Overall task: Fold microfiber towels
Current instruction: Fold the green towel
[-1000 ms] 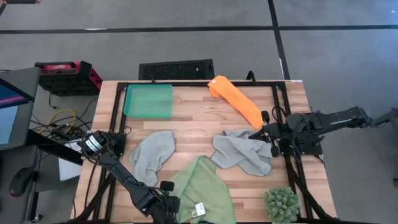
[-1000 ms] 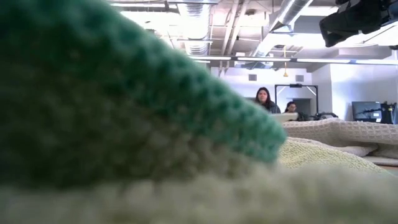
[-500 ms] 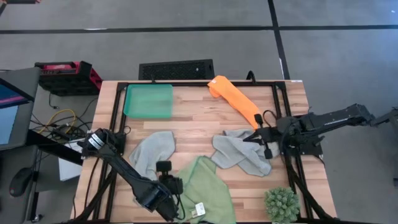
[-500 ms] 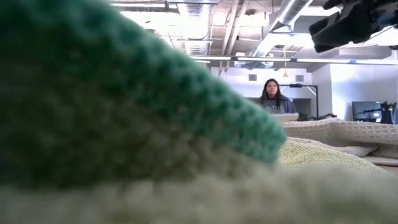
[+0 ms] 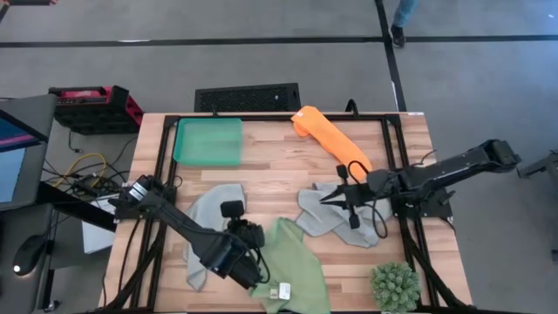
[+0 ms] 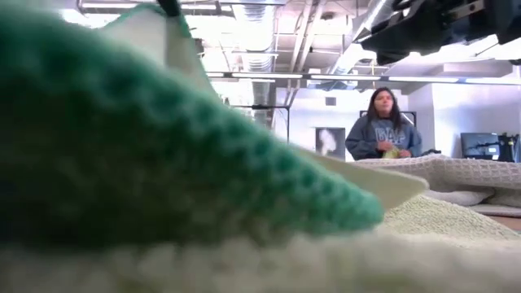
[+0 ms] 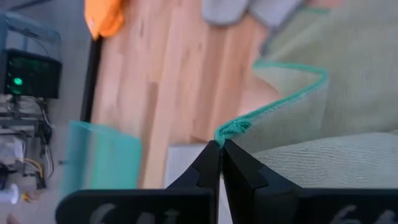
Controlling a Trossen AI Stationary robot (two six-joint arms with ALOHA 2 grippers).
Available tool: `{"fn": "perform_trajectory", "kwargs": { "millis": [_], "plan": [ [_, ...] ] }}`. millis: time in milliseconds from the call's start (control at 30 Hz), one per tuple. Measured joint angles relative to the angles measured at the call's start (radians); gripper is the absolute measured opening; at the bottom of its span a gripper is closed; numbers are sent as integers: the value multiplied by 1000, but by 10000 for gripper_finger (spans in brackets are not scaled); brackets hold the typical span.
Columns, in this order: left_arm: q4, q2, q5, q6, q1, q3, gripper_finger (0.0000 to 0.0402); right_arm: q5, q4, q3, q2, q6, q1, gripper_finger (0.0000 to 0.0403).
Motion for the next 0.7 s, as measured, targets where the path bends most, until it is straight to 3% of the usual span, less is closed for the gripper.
{"fn": "perform_trajectory", "kwargs": {
  "millis": [367,700],
  "plan": [
    [1,0,-75,150,70,124,0,-1,143,41,191,-1,0,99],
    [82,0,-88,340,158,132,0,-8,142,151,360,31,0,139]
  ]
}}
